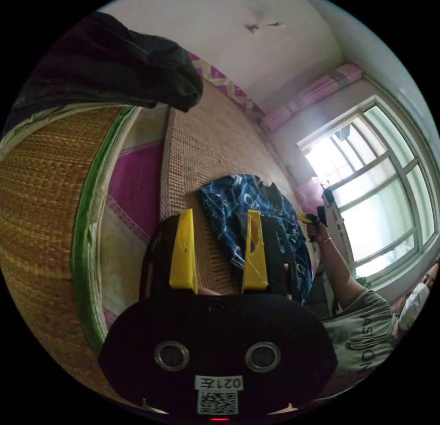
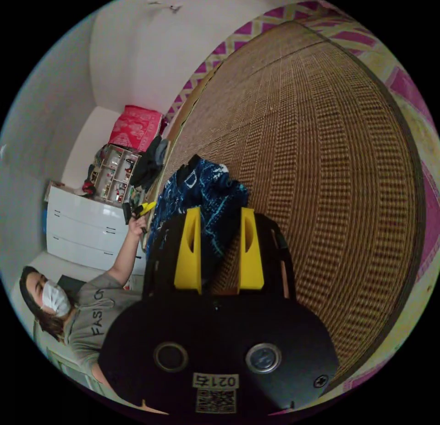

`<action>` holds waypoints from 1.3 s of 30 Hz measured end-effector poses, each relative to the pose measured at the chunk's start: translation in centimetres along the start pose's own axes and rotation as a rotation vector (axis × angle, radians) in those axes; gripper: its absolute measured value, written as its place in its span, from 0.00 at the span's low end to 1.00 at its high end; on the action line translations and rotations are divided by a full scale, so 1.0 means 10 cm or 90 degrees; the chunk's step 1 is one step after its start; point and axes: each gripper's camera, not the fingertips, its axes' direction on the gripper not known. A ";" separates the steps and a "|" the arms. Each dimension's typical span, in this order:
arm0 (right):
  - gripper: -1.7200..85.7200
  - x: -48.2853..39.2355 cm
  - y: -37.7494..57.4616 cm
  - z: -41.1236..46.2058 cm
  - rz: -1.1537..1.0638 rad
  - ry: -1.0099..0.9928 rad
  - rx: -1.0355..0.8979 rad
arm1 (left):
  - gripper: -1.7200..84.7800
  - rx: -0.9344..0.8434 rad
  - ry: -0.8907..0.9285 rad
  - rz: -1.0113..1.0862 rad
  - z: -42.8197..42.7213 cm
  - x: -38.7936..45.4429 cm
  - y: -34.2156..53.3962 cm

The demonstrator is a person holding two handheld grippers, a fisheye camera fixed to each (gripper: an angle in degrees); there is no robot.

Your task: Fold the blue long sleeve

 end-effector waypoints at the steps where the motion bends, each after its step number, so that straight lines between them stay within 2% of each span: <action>1: 0.16 0.01 -0.05 0.01 -0.003 -0.005 -0.005 | 0.20 -0.006 0.001 0.004 0.05 -0.02 -0.04; 7: 0.15 -0.03 -0.50 0.07 -0.083 0.012 -0.039 | 0.16 -0.018 -0.017 0.066 0.37 -0.05 -0.48; 12: 0.15 -0.40 -0.92 0.04 -0.220 0.072 -0.053 | 0.04 -0.109 0.011 0.133 0.72 0.01 -0.96; 14: 0.16 -0.45 -1.08 0.06 -0.222 0.082 -0.050 | 0.02 -0.112 0.010 0.153 0.81 0.06 -1.07; 16: 0.17 -0.49 -1.25 0.23 -0.227 0.119 -0.094 | 0.02 -0.130 -0.007 0.166 0.93 0.08 -1.15; 19: 0.17 -0.54 -1.51 0.52 -0.229 0.158 -0.160 | 0.03 -0.195 0.034 0.177 1.22 0.05 -1.29; 23: 0.16 -0.57 -1.78 0.67 -0.226 0.160 -0.190 | 0.16 -0.224 0.023 0.167 1.49 0.00 -1.45; 27: 0.17 -0.55 -1.95 0.66 -0.211 0.135 -0.176 | 0.21 -0.221 -0.004 0.223 1.65 0.10 -1.56; 31: 0.16 -0.56 -2.03 0.66 -0.205 0.121 -0.162 | 0.18 -0.244 -0.042 0.257 1.86 0.15 -1.61; 34: 0.14 -0.57 -2.07 0.67 -0.204 0.101 -0.156 | 0.16 -0.272 -0.022 0.260 2.01 0.17 -1.68; 39: 0.09 -0.73 -2.10 0.81 -0.244 0.103 -0.169 | 0.04 -0.313 -0.057 0.290 2.30 0.28 -1.68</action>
